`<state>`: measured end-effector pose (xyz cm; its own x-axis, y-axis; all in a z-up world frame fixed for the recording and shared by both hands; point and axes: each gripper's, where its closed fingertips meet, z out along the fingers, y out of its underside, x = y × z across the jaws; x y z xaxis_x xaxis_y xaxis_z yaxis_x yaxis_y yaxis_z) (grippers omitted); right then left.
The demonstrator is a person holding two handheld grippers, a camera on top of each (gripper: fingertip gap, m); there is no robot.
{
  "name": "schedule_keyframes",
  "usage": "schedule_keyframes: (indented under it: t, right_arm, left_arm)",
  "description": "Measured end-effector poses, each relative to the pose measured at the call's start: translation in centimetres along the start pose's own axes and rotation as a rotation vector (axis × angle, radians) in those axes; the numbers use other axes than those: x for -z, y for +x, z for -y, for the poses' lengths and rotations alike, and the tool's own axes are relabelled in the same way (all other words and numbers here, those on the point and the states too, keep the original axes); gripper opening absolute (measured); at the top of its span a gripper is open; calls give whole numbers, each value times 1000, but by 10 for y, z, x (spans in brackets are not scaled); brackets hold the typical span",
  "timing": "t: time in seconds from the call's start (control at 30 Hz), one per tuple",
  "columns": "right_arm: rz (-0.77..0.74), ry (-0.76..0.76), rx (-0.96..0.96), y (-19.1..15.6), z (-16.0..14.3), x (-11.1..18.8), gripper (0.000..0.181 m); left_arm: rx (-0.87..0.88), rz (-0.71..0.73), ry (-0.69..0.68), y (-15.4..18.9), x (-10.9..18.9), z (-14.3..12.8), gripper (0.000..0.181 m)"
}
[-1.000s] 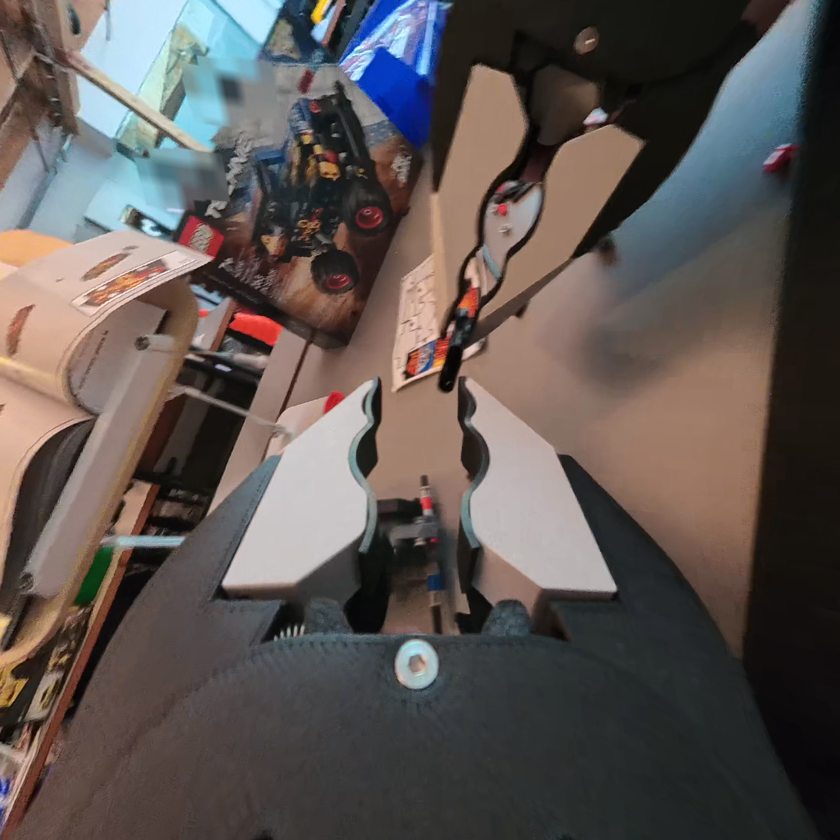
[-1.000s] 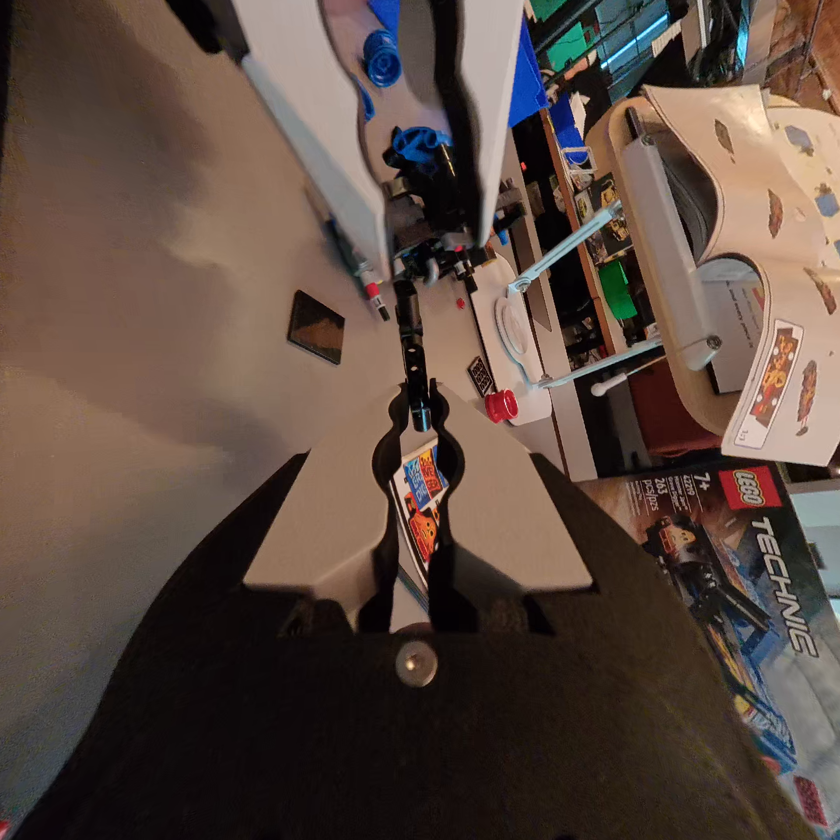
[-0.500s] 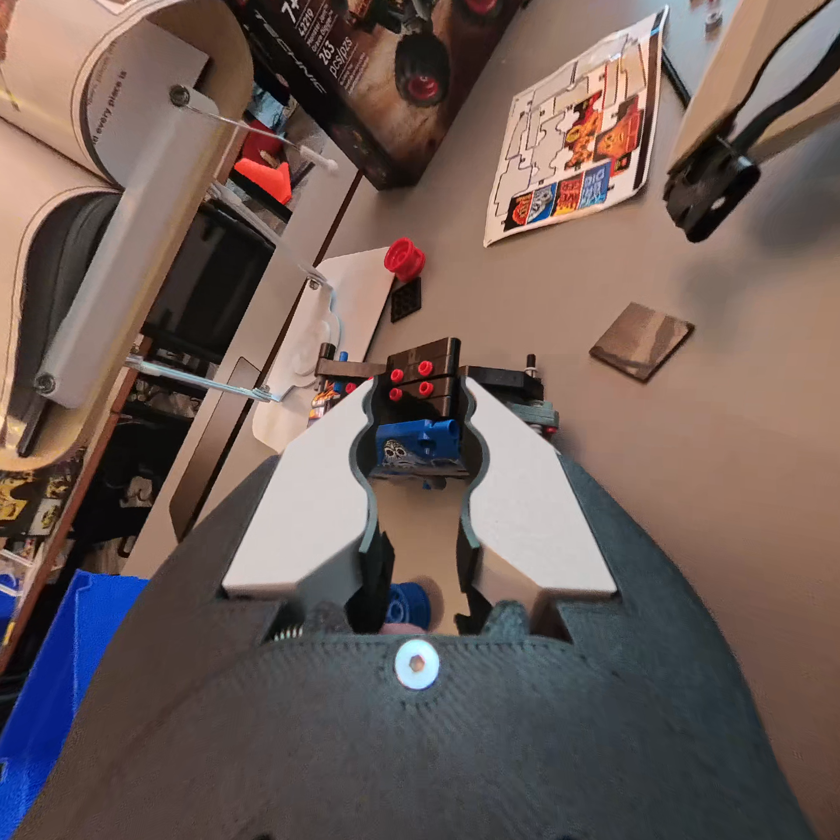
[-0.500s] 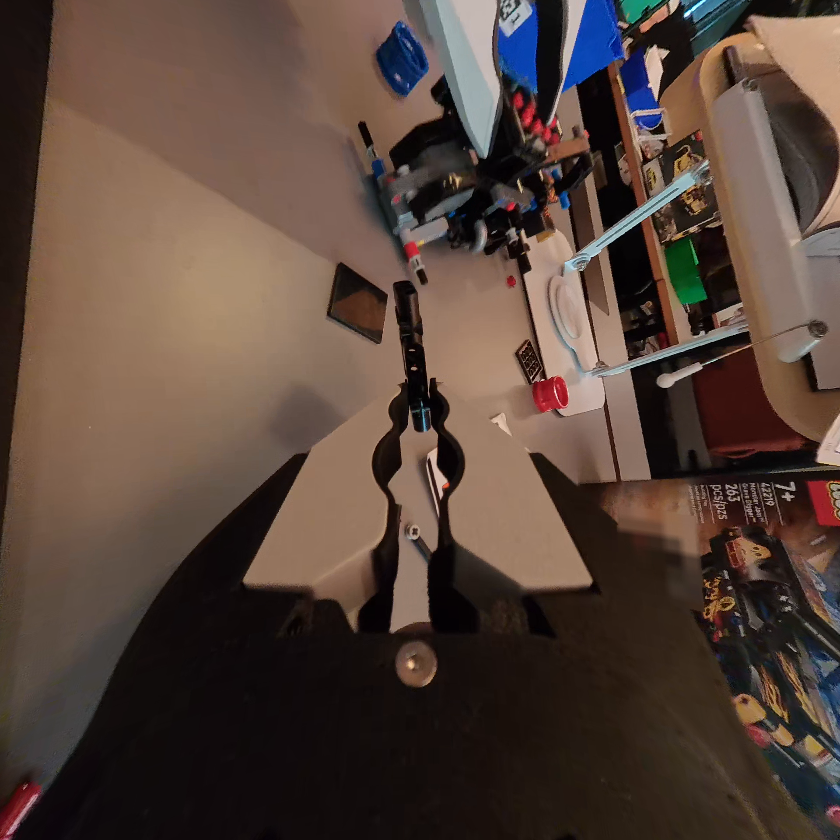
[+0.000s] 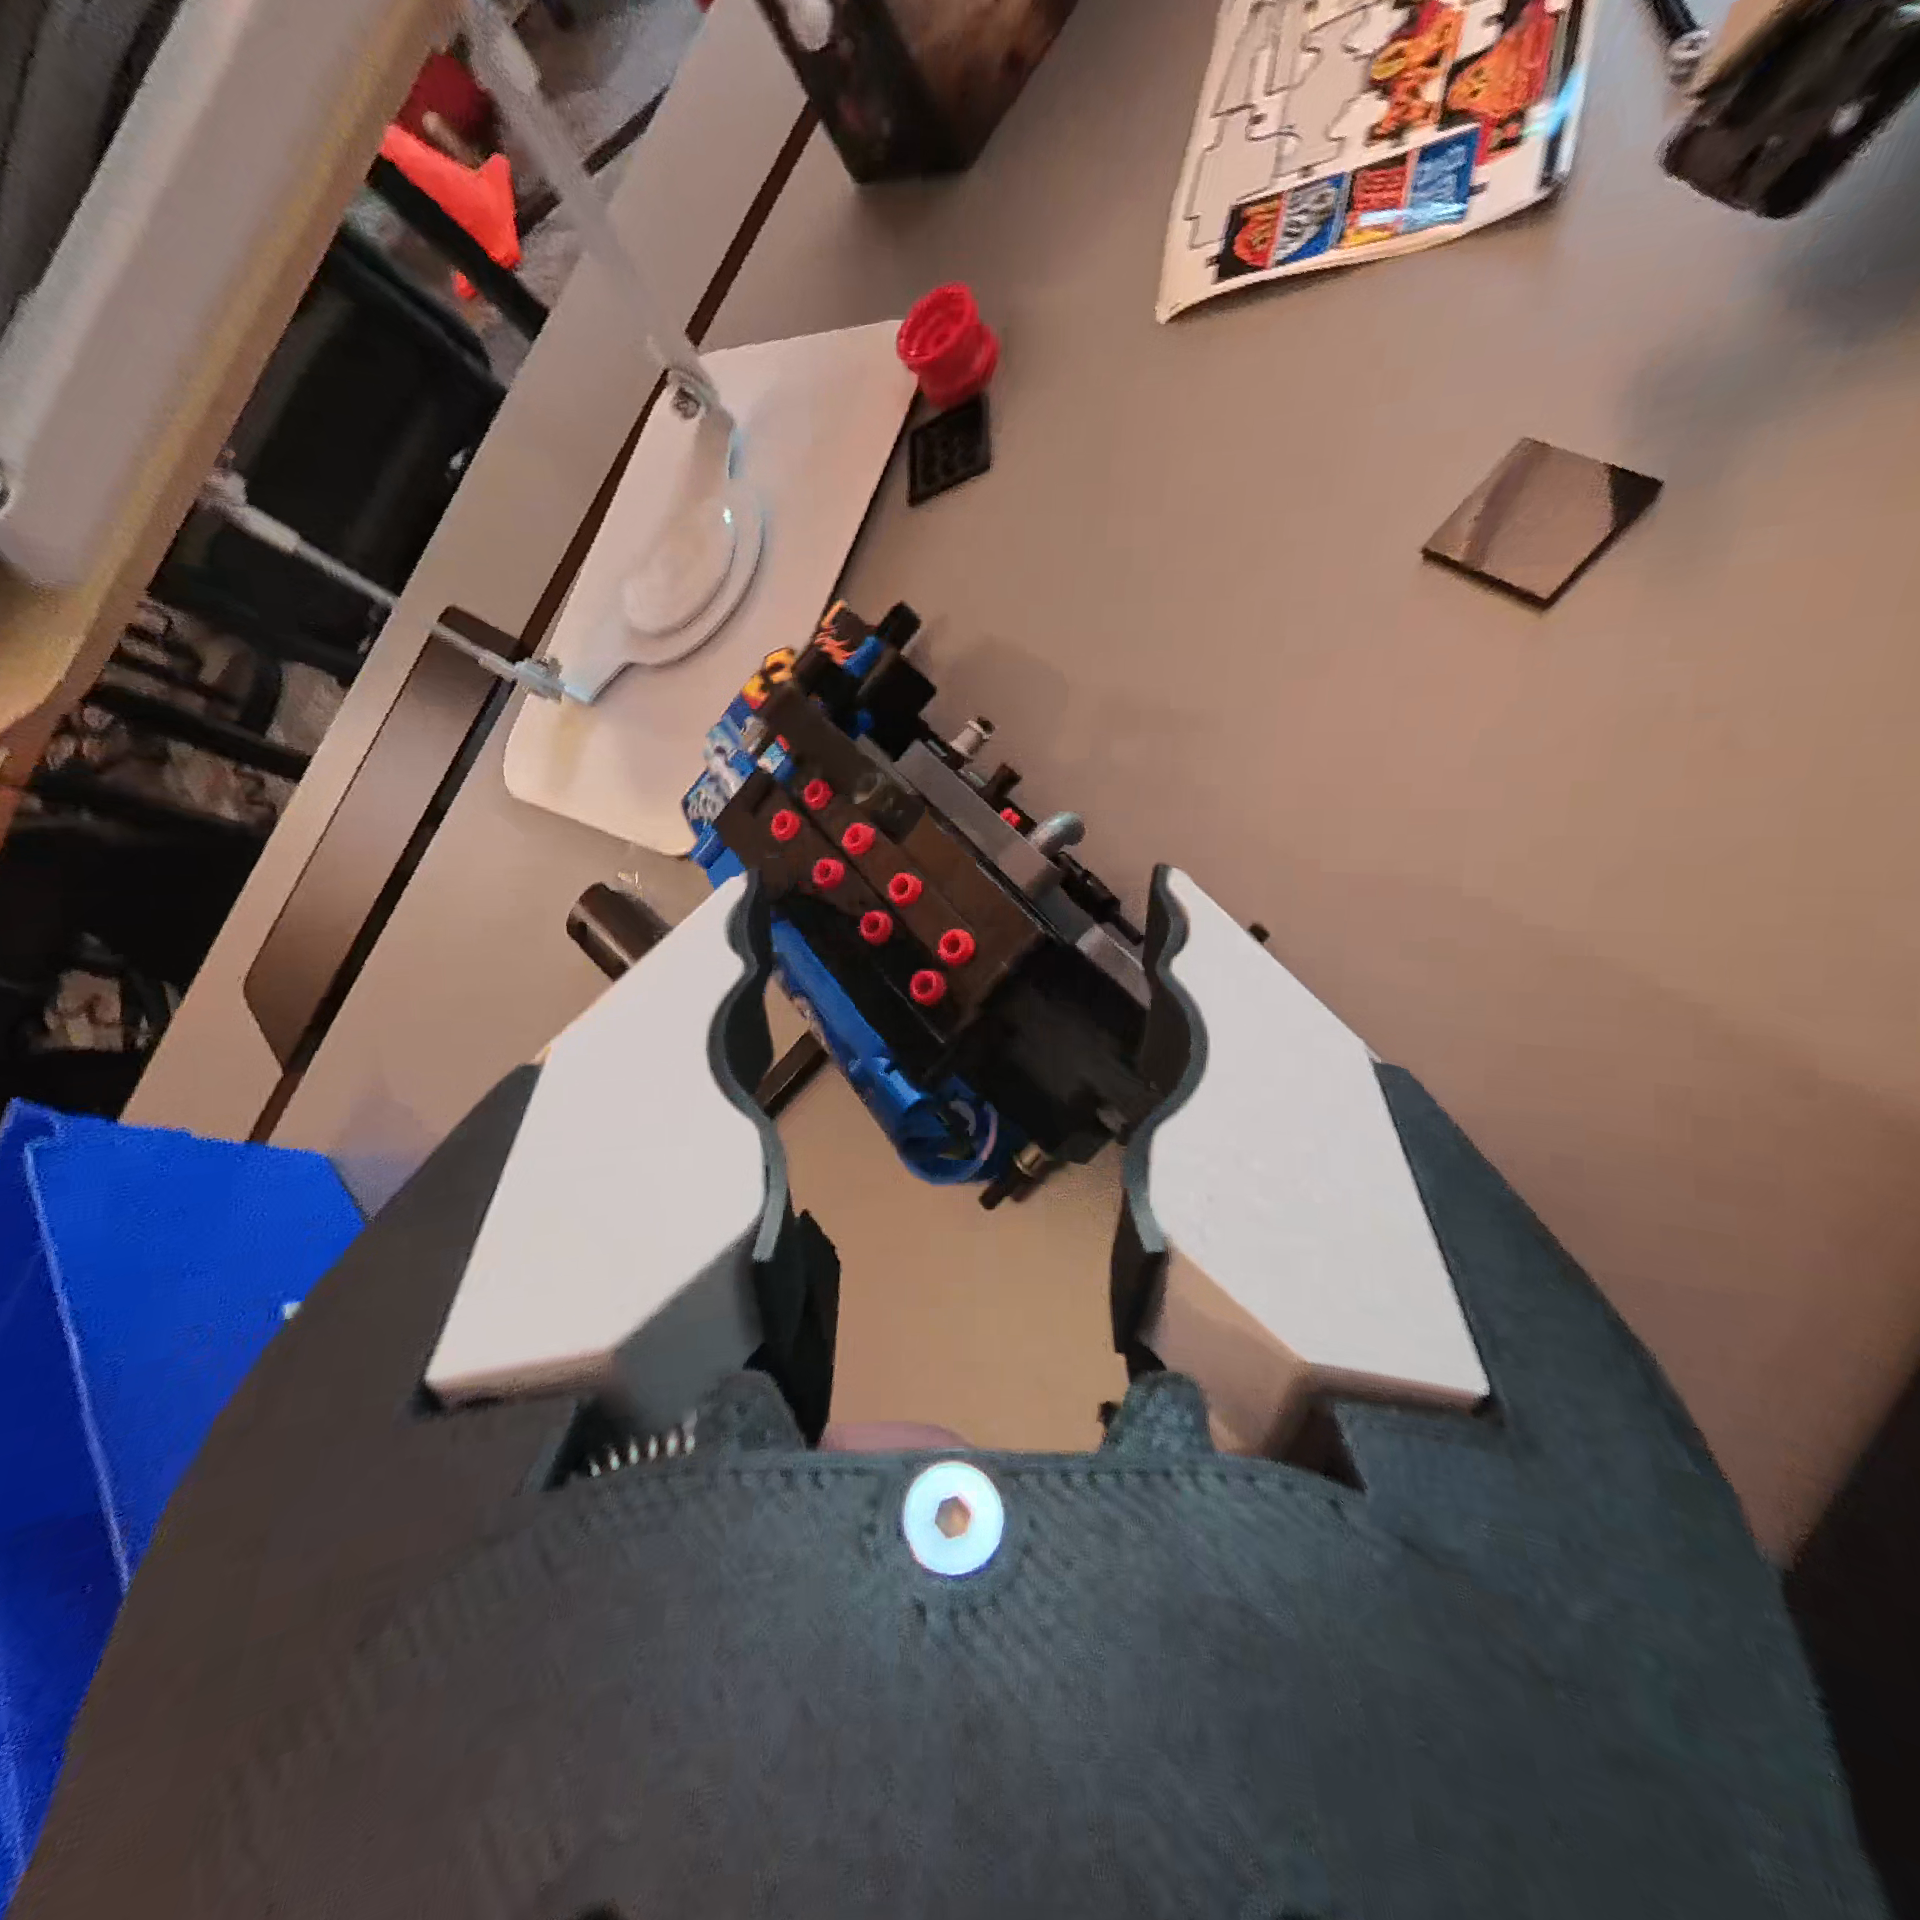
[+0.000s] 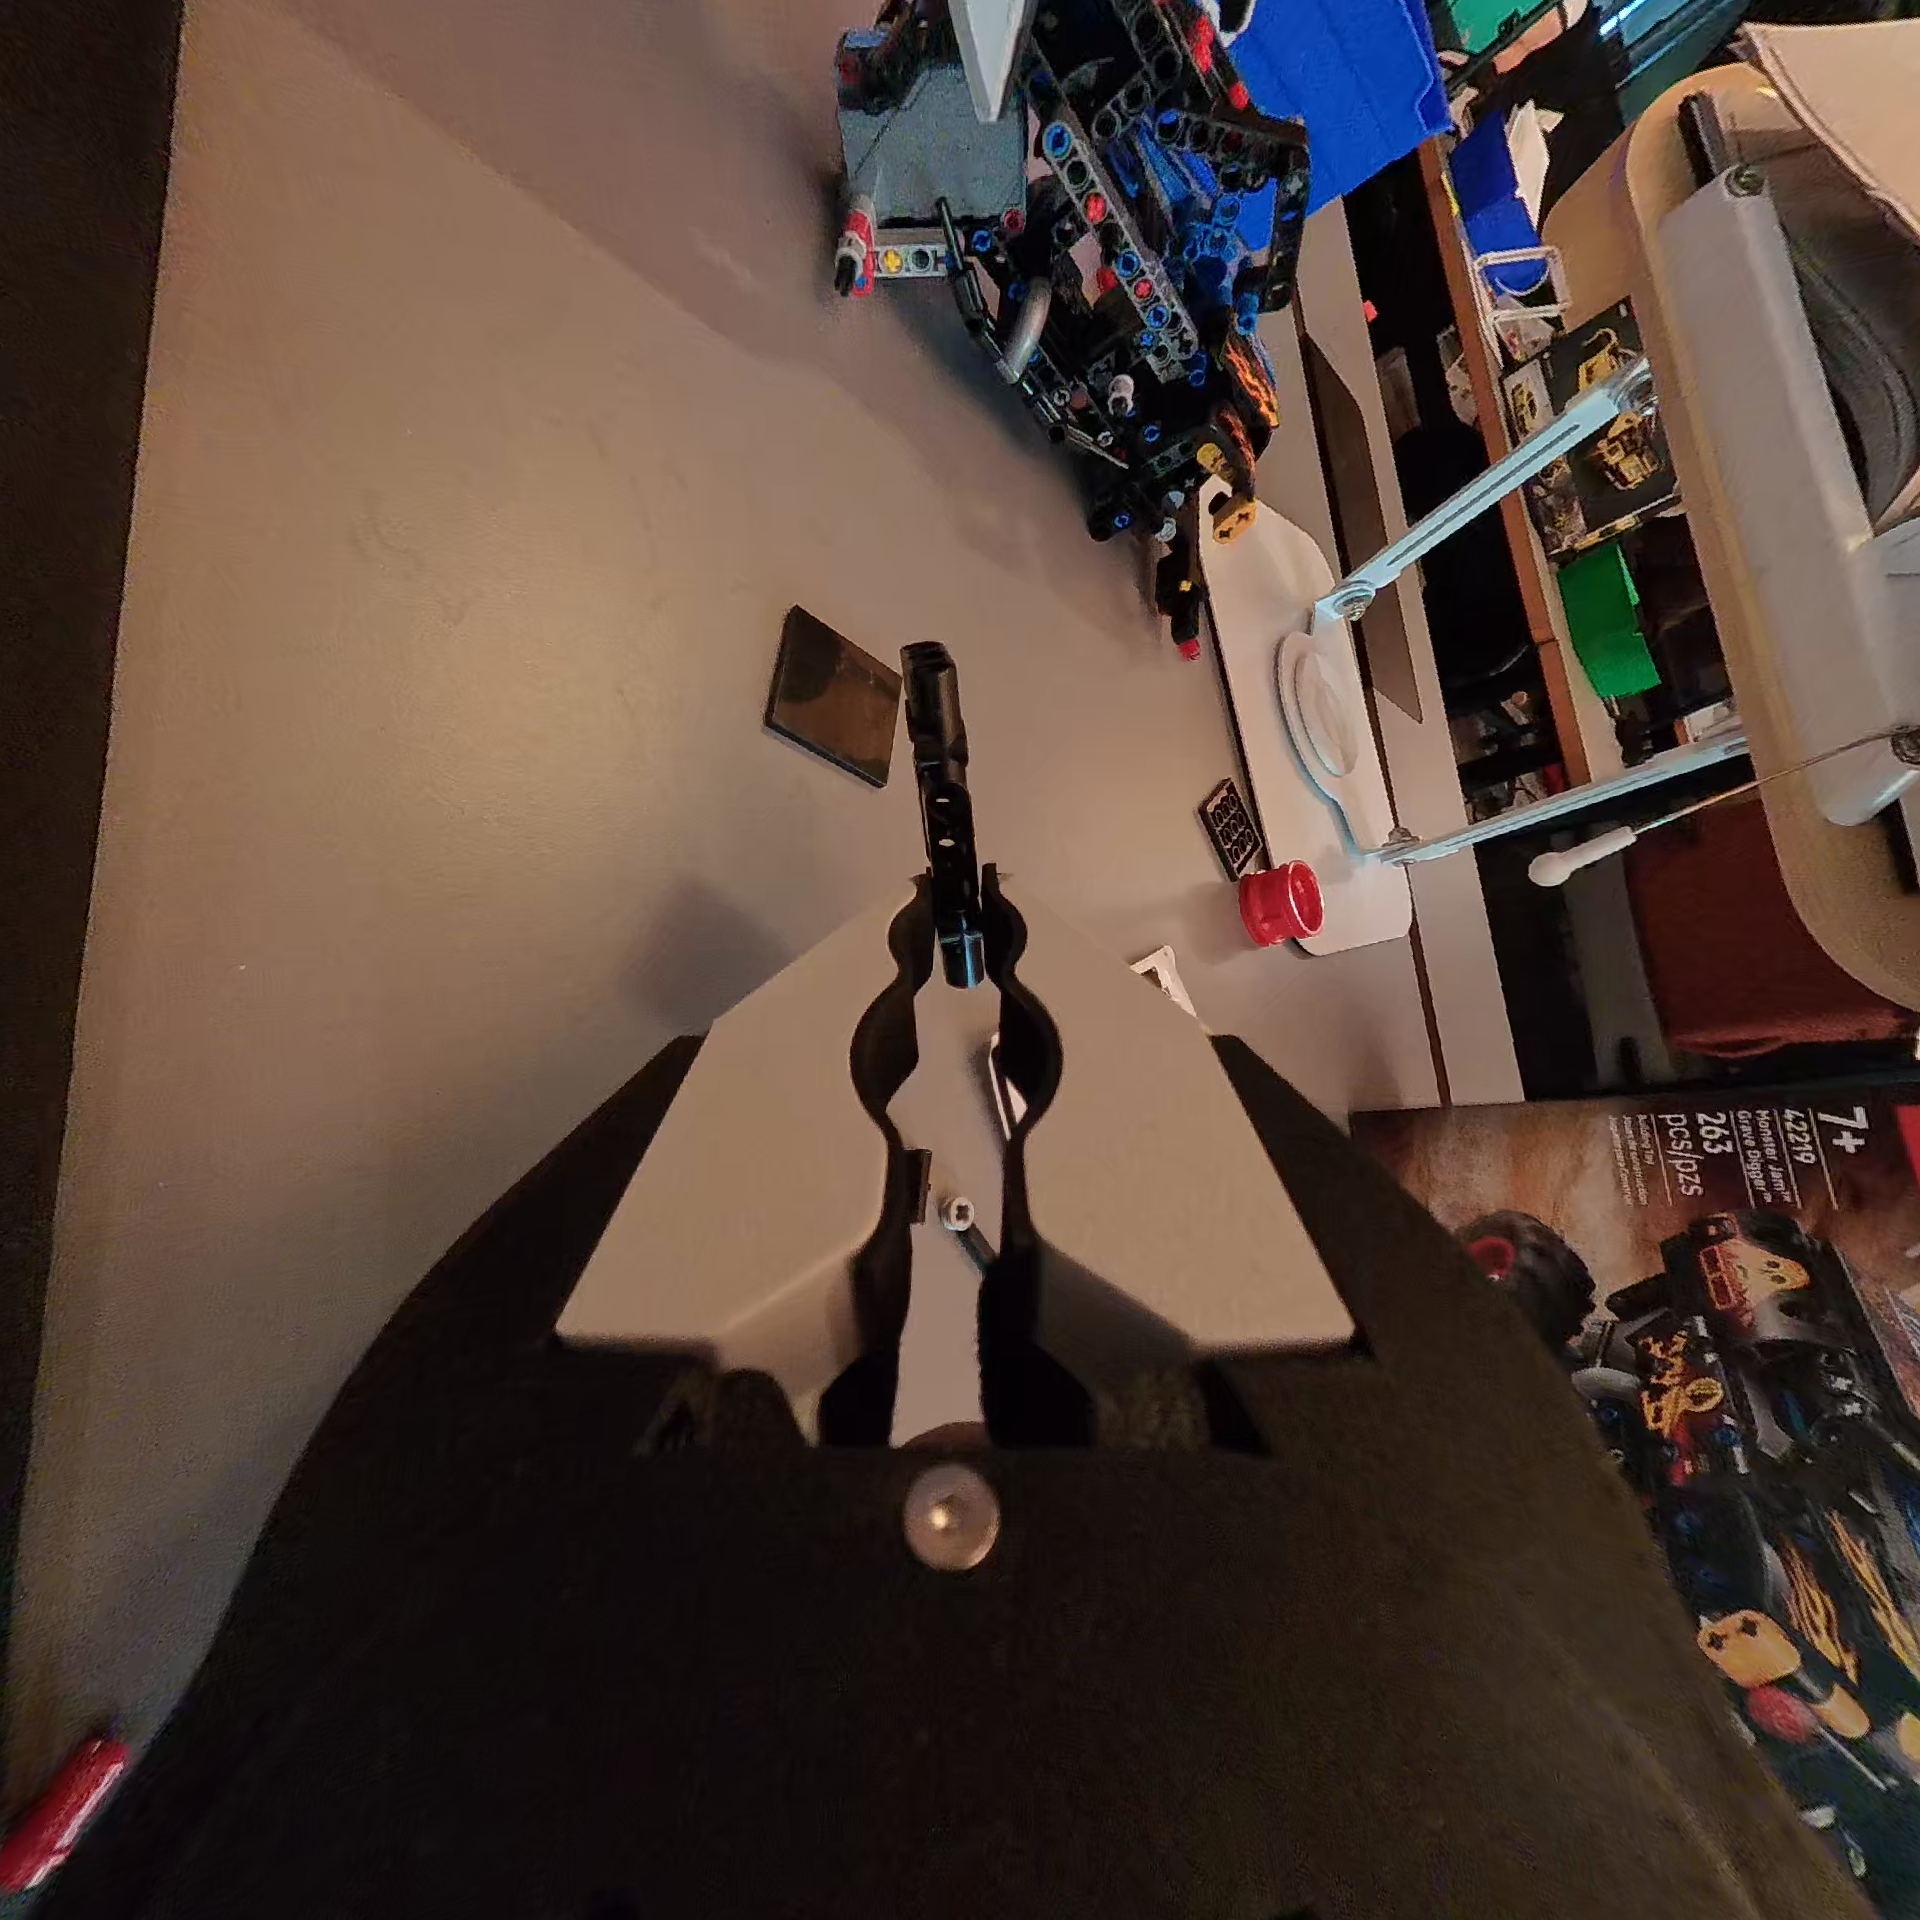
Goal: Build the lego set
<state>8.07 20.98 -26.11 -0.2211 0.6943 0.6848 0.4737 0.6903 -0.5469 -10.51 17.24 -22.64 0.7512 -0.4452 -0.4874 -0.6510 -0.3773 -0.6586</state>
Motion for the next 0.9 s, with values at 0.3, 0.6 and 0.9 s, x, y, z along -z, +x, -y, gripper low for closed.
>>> schedule_keyframes:
  t: [0.3,0.6,0.9]
  right_arm:
    - [0,6,-20,2,0,2,5]
    - [11,17,-34,1,1,2,5]
    - [22,6,-25,-2,-1,0,5]
  left_arm:
    - [74,25,-57,-9,-11,-12,70]
    - [-16,-139,45,4,-13,1,67]
    - [-118,-74,-61,-22,-21,-10,65]
